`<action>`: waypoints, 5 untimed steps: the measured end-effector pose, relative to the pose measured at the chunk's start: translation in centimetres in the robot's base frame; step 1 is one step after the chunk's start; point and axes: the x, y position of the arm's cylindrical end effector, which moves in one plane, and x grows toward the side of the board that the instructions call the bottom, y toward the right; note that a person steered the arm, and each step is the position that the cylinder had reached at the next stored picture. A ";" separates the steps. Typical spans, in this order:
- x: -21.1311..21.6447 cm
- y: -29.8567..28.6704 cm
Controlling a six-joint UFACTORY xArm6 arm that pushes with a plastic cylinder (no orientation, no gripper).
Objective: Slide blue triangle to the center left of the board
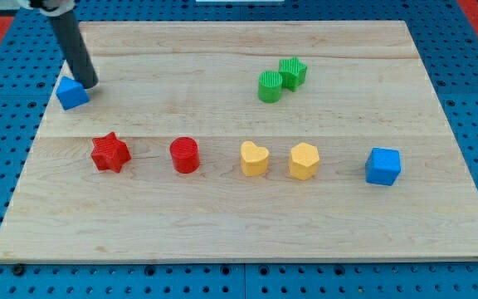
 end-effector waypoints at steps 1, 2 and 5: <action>-0.1 -0.7; 0.9 -1.0; 1.5 -3.7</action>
